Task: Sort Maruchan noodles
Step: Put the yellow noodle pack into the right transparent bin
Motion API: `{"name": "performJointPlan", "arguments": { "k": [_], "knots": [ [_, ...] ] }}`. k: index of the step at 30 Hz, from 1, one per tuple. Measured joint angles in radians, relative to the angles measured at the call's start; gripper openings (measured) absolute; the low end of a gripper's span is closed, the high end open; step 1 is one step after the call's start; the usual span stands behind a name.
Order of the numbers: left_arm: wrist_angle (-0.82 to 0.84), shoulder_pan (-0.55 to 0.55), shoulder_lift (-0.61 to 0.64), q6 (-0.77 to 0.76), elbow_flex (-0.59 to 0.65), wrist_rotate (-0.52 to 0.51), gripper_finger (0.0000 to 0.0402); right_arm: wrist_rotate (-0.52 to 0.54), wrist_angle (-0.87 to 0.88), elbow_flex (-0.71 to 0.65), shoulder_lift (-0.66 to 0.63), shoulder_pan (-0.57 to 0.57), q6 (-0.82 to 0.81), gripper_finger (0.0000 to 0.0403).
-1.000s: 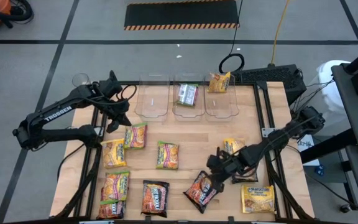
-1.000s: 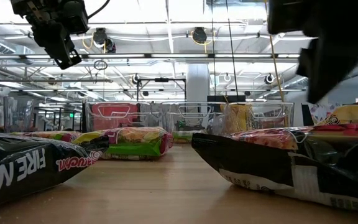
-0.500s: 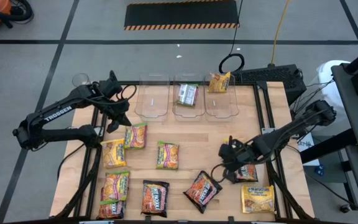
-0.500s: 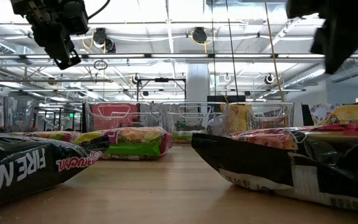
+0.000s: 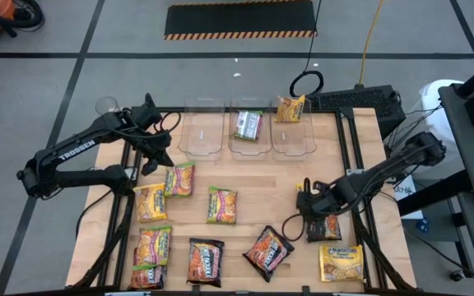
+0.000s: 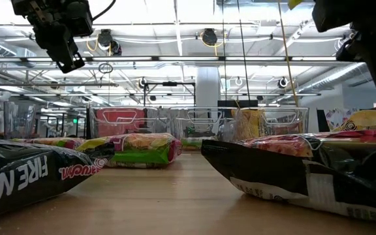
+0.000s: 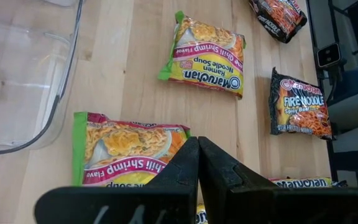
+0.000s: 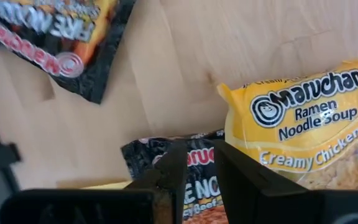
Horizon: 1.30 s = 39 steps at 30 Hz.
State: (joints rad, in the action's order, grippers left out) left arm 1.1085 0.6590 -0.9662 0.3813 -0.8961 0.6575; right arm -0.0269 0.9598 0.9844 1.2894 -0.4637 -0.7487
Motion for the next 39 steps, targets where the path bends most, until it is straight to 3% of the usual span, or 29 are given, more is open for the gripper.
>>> {"name": "performJointPlan", "arguments": {
  "k": [9, 14, 21, 39],
  "knots": [
    [0.0, 0.0, 0.0, -0.001, 0.0, 0.0, 0.0008, 0.004, 0.001, 0.0, 0.099, 0.0, 0.185, 0.0073],
    [0.0, 0.0, 0.0, -0.001, 0.0, 0.0, 0.0008, 0.008, 0.005, 0.008, 0.105, 0.002, 0.192, 0.0073],
    [0.0, 0.0, 0.0, 0.0, 0.0, 0.0, 0.0008, 0.111, 0.039, 0.079, 0.098, 0.006, 0.232, 0.0073],
    [0.0, 0.0, 0.0, -0.003, 0.0, 0.0, 0.0008, 0.086, 0.077, 0.019, 0.1, 0.064, 0.329, 0.0073]
  ]
}}
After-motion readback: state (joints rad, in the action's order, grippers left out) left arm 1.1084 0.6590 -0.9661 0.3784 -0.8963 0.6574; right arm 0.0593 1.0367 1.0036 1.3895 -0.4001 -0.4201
